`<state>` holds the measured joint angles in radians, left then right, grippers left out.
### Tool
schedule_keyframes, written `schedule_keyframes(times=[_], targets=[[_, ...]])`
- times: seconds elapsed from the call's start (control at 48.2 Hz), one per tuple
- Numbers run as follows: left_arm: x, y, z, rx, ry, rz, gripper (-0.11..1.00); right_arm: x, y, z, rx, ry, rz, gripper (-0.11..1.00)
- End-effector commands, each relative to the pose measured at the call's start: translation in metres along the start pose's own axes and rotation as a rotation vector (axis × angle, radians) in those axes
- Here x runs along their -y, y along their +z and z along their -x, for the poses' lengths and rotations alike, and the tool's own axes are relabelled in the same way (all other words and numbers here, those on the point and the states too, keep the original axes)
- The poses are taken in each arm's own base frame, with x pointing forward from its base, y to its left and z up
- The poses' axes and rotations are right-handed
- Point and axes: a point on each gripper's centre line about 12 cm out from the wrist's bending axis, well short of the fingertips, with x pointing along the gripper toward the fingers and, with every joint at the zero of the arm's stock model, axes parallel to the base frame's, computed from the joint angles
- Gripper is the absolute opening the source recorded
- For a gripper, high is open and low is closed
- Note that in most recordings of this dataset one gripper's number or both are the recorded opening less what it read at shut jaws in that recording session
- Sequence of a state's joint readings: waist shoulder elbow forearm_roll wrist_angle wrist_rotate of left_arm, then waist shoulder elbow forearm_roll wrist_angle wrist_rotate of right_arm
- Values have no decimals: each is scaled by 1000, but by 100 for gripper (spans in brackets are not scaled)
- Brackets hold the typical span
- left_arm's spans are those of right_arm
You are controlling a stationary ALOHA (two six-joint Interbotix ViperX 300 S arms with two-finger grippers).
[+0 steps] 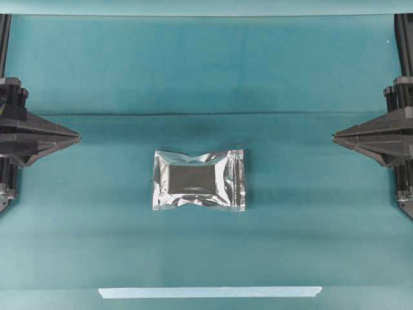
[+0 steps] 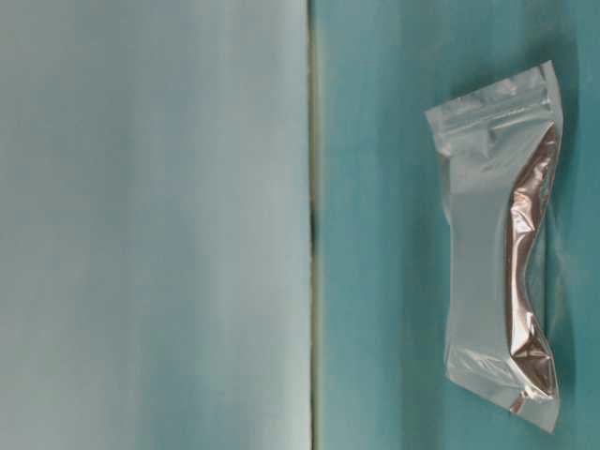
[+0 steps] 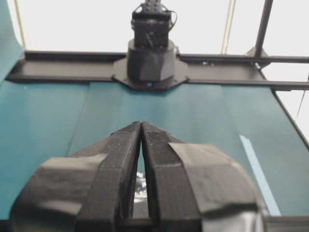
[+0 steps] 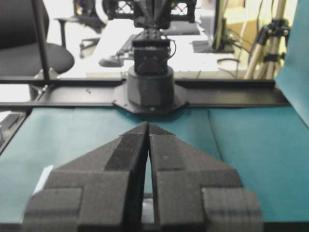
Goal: Hand over the silver zip bag and make it stand upright.
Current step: 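Move the right gripper open toward the silver bag's right edge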
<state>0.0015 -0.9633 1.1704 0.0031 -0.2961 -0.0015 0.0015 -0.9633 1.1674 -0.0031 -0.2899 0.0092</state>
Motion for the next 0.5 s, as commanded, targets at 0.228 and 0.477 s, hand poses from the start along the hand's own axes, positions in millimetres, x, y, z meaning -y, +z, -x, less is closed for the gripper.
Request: schedule_keyframes(times=[0.228,0.477], targets=[[1,0,-19,-58,-6,-1,-1,6,-5,-20,-143,-54,-222,0],[3,-5,-35,-144,-15,-15,-1,19,-14,-45,-207,-197,-797,0]])
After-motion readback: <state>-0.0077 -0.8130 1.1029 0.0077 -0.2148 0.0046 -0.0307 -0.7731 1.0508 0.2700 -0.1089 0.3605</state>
